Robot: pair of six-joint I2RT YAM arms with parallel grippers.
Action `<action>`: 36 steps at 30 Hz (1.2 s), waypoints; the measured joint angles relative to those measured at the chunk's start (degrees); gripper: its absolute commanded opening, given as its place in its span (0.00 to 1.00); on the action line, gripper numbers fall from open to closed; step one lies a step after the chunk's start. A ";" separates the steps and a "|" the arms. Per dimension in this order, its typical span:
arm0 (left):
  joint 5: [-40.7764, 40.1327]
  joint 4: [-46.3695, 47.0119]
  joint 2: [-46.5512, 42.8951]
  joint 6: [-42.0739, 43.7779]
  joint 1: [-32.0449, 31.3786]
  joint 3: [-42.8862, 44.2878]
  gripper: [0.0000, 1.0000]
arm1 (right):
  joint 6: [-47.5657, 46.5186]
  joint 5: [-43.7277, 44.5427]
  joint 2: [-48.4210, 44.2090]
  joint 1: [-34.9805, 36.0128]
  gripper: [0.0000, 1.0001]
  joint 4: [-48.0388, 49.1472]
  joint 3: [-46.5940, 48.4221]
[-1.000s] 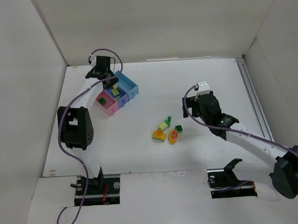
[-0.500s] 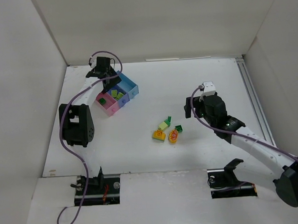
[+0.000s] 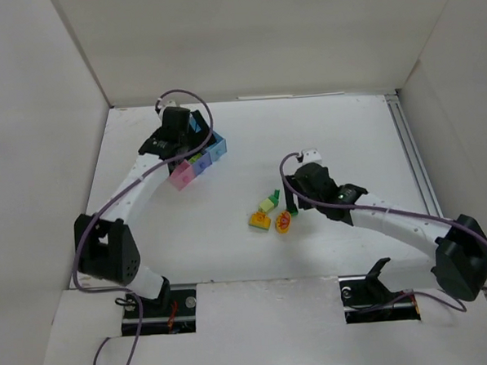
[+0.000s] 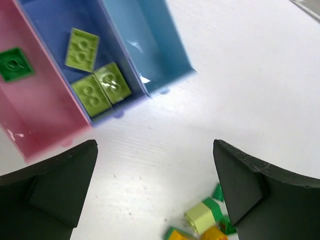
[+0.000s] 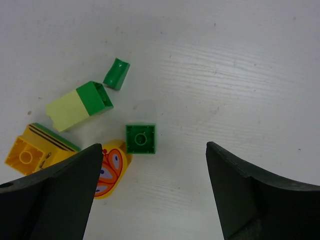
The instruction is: Sort the legos into containers by color
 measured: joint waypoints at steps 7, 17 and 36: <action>1.40 3.65 -14.49 -1.49 -7.56 -13.31 1.00 | 2.29 0.17 9.11 1.18 0.84 -1.16 1.79; 1.92 3.08 -22.73 -3.54 -11.98 -23.80 1.00 | 2.36 0.15 18.10 1.38 0.67 0.46 4.37; 2.34 2.73 -24.57 -4.02 -12.00 -23.96 1.00 | 4.17 -1.68 15.23 1.38 0.33 4.09 -0.50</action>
